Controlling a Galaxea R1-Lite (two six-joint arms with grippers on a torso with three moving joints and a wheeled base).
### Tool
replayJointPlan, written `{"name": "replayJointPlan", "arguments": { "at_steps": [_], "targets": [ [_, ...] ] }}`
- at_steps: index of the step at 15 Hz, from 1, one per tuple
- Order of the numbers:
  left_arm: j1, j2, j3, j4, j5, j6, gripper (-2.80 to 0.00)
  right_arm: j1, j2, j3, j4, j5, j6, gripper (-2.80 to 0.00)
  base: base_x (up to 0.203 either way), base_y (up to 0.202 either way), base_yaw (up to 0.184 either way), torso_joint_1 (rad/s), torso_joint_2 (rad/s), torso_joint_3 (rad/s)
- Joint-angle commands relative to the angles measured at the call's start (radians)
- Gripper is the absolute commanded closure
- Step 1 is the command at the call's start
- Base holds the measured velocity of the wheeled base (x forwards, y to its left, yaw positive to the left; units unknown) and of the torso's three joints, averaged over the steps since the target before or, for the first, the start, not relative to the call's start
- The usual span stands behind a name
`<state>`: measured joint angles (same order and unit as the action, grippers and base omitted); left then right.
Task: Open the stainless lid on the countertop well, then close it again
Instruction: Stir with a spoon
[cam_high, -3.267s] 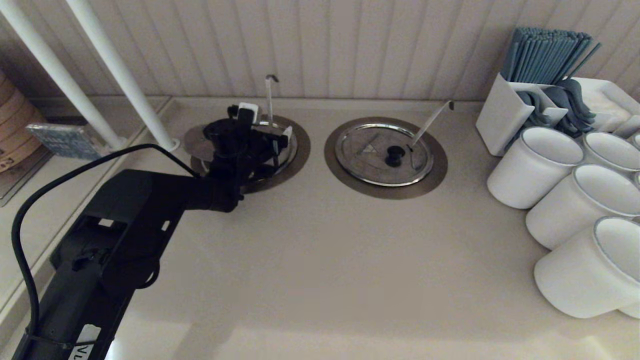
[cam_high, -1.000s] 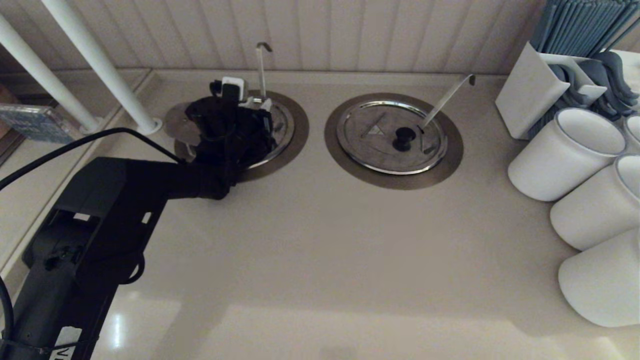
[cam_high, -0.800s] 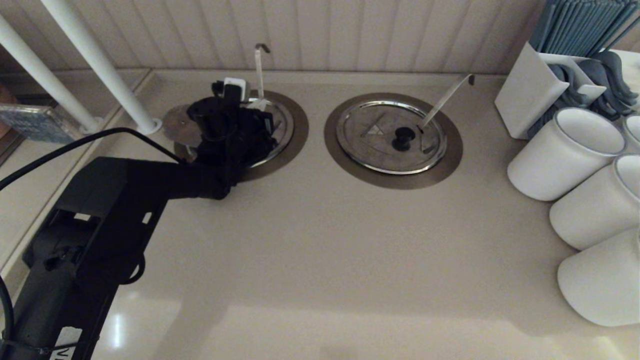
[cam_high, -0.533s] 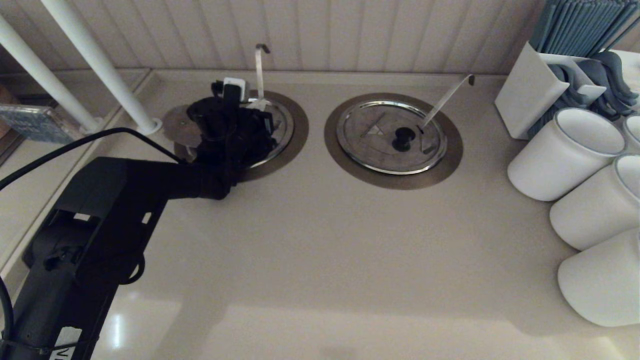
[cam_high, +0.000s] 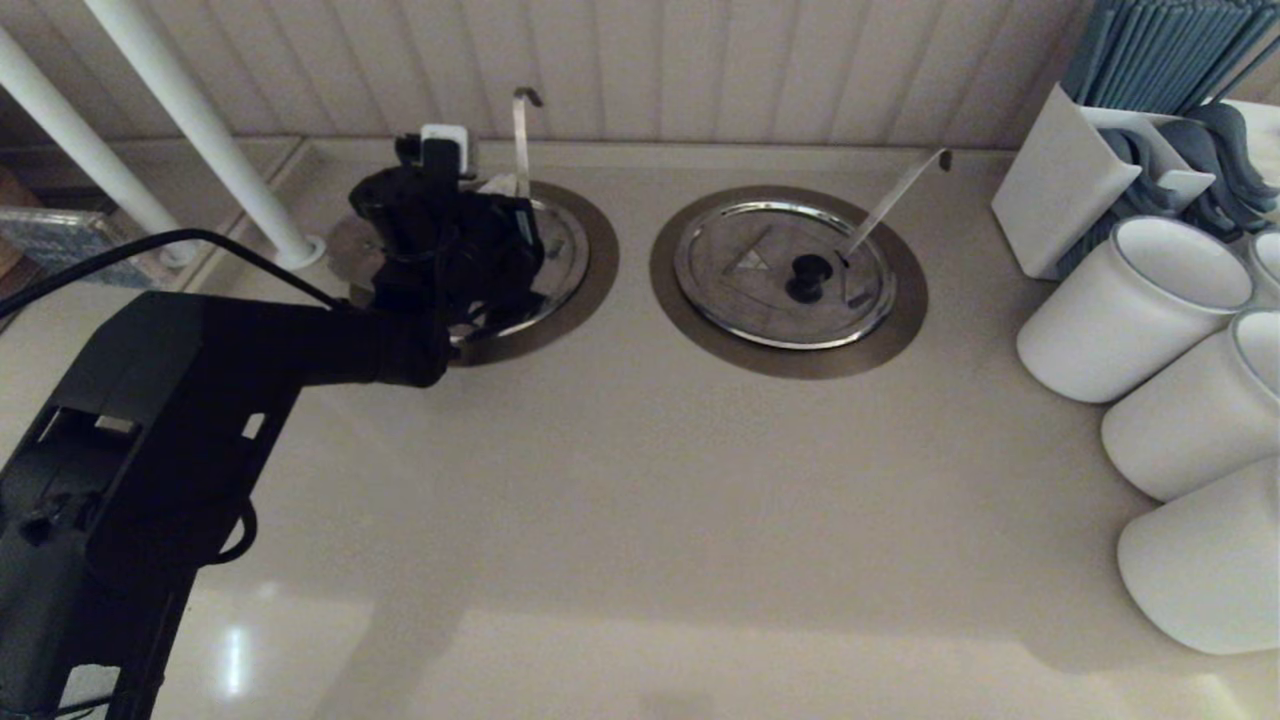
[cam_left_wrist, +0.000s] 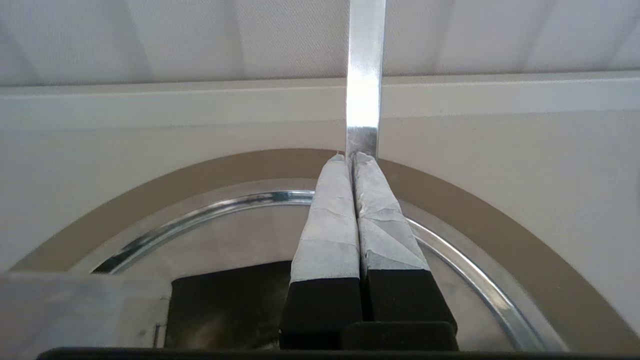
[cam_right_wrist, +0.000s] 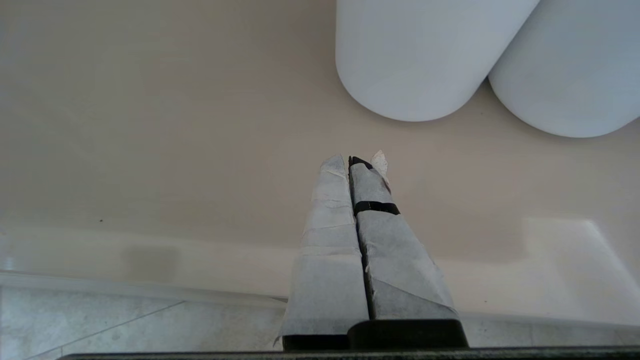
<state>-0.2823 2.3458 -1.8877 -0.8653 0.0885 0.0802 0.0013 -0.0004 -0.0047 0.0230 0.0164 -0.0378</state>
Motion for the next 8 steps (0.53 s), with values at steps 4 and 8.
{"name": "replayJointPlan", "arguments": {
  "at_steps": [4,8],
  "targets": [
    [-0.019,-0.126,0.227,0.002,0.002,0.002,0.0,0.0,0.0,0.0,0.0,0.0,-0.001,0.0,0.0,0.0,0.0,0.0,0.0,0.0],
    [-0.019,-0.337,0.511,0.022,0.003,0.001,0.0,0.0,0.0,0.0,0.0,0.0,-0.001,0.0,0.0,0.0,0.0,0.0,0.0,0.0]
  ]
}}
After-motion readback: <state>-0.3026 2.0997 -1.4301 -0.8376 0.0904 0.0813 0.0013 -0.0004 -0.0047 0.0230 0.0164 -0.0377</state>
